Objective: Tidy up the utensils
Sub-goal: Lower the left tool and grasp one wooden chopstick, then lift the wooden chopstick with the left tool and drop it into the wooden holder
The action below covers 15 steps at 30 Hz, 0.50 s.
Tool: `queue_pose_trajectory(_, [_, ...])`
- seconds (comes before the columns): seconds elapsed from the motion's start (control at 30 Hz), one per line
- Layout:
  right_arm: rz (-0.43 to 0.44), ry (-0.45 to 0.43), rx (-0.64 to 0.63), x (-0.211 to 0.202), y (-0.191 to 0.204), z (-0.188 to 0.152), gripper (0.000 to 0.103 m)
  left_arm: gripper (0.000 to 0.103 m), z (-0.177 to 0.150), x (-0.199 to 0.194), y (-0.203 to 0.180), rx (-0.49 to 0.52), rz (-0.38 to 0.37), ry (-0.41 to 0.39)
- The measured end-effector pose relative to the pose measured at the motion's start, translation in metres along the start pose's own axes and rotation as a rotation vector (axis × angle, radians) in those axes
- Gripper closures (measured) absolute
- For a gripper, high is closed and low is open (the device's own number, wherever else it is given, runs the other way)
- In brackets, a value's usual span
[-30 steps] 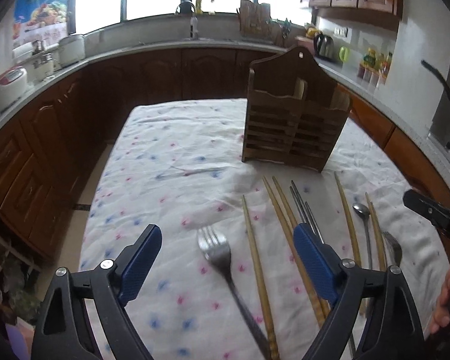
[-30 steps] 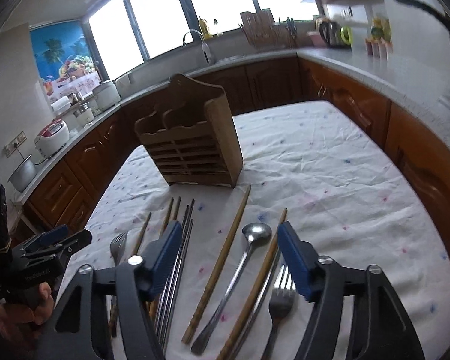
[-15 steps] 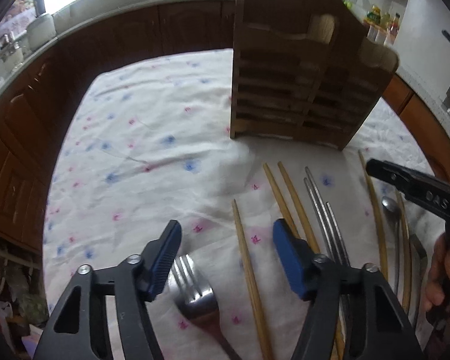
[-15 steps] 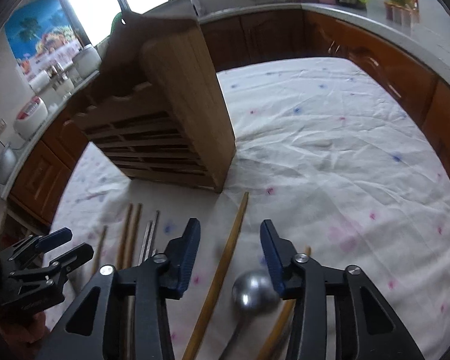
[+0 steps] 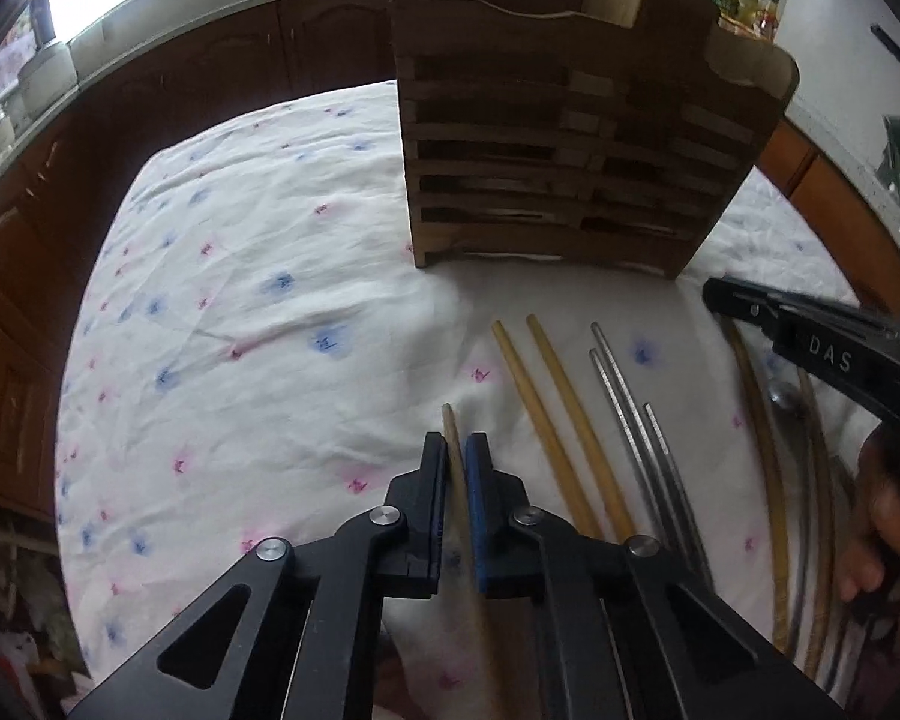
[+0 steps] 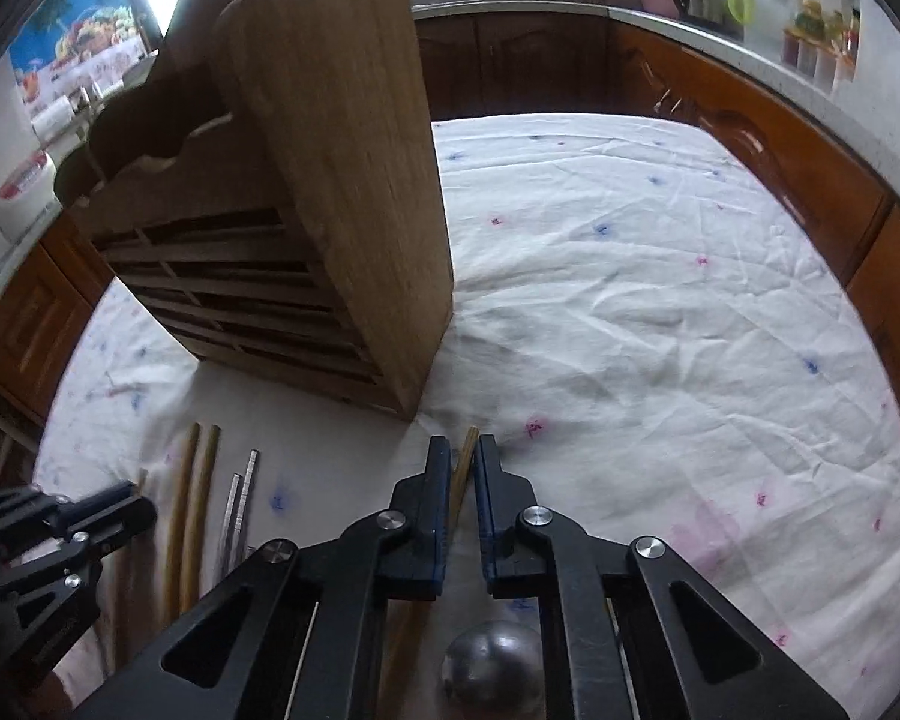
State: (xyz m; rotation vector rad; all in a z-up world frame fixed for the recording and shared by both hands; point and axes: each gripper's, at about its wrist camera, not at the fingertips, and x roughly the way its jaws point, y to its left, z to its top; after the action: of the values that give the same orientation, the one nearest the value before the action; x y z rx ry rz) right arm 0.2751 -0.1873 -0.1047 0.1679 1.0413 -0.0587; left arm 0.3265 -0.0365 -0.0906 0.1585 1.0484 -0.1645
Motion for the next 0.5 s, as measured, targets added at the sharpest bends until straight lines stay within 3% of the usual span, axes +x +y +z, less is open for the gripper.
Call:
queue_pose_trajectory(0.3, [0.144,-0.106,0.028,-0.058,0.003,-0.002,0.098,0.1,-0.014,-0.044,0.012,-0.098,-0.161,-0.111])
queue_pose_trajectory(0.5, [0.183,-0.181,0.009,-0.101,0.009,-0.008,0.099,0.1,-0.033,-0.08,0.025,-0.148,-0.239,-0.216])
